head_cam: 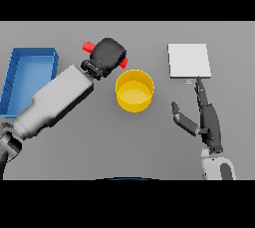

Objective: Pick up the red beaker and tilt it to pour out 1 green nut into yellow bowl. Pick up the yellow bowl and place it on the metallic measuring scale.

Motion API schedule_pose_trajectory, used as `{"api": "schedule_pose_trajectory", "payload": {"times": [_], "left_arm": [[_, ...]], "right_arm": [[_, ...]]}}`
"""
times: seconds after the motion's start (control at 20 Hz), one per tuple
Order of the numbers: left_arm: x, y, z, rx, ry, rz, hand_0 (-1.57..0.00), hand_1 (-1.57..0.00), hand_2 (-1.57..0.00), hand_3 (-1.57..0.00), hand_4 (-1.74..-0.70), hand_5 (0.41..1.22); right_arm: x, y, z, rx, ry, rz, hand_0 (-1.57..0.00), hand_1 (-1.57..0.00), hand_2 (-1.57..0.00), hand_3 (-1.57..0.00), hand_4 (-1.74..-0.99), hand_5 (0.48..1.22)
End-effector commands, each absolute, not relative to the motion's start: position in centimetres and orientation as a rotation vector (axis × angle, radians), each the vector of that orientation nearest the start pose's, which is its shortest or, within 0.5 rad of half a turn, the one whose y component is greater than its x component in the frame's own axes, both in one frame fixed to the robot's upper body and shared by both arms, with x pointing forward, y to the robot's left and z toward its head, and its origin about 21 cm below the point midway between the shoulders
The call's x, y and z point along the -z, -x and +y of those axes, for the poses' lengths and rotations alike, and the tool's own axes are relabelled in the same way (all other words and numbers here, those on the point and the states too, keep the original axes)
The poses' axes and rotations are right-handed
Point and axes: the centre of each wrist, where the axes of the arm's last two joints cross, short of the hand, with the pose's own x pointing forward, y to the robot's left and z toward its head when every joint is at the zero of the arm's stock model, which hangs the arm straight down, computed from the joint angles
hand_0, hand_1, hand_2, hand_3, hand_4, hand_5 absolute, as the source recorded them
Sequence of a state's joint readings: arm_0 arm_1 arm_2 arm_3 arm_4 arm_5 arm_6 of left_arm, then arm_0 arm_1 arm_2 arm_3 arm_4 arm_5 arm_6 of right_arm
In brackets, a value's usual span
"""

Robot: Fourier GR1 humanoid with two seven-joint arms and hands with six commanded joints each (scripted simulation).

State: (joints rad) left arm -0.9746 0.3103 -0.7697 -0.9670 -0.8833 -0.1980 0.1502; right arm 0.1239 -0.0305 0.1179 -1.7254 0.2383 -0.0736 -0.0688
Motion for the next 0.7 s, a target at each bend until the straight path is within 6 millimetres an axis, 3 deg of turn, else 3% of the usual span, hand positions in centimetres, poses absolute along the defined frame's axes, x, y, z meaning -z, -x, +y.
{"api": "schedule_pose_trajectory", "payload": {"times": [0.0, 0.25, 0.65], "left_arm": [[-10.3, -39.3, 8.3, 1.985, -0.996, -1.295, -1.57, -1.57, -1.57, -1.38, -1.71, 1.217], [-10.4, -39.0, 6.9, 2.264, -1.102, -1.167, -1.57, -1.57, -1.57, -1.51, -1.73, 1.22], [-10.5, -39.5, 5.3, 2.504, -1.28, -1.025, -1.57, -1.57, -1.57, -1.56, -1.74, 1.221]], "right_arm": [[-0.9, -21.6, -21.8, -0.192, 0.19, -1.687, 0.0, 0.0, 0.0, 0.0, -1.295, 0.664], [-0.2, -21.1, -21.4, -0.176, 0.175, -1.694, 0.0, 0.0, 0.0, 0.0, -1.291, 0.64], [0.0, -21.2, -21.5, -0.187, 0.225, -1.664, 0.0, 0.0, 0.0, 0.0, -1.276, 0.593]]}}
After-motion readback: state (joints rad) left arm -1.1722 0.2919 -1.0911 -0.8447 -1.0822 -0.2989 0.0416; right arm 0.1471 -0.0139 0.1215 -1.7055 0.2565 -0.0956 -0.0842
